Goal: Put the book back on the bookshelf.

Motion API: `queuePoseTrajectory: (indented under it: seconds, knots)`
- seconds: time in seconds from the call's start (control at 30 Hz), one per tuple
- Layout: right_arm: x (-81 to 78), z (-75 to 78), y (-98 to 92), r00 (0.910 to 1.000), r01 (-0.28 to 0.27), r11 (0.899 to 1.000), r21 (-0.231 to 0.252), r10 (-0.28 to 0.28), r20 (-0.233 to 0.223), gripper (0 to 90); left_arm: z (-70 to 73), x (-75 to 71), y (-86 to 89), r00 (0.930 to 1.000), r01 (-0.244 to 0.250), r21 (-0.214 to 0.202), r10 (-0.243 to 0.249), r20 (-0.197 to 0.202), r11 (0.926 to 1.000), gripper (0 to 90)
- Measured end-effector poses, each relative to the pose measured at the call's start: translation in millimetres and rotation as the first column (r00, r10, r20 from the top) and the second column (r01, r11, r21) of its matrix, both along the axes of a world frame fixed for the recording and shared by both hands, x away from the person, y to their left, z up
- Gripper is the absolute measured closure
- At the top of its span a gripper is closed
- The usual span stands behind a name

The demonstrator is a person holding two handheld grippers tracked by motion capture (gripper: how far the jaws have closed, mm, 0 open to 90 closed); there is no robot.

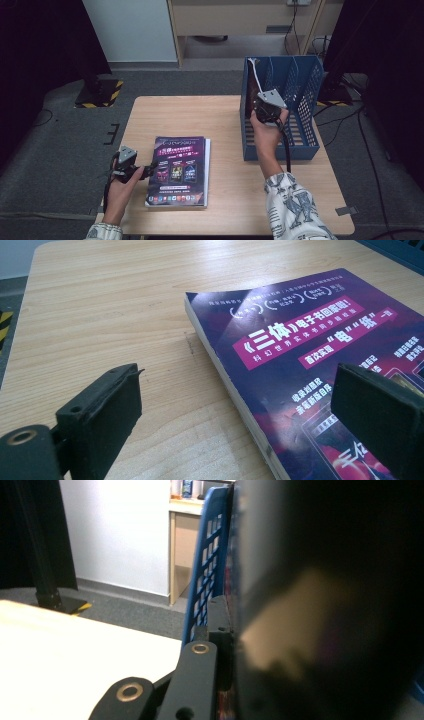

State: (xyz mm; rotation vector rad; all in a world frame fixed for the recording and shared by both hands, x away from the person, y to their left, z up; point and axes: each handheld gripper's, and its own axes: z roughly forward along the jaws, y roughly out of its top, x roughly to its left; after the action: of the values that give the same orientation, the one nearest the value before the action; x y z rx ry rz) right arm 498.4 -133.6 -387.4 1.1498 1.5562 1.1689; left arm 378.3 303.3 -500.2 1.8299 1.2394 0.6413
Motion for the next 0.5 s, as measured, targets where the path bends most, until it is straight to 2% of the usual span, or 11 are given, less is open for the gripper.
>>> queuePoseTrajectory:
  seconds: [0.5]
  knots:
    - [-6.7,-2.9,4.4,0.9989,-0.046,0.999,0.017,0.047,-0.007,83.2,0.1,-0.6,0.4,1.0000,-0.005,-0.004,0.005,0.001,1.0000,6.0]
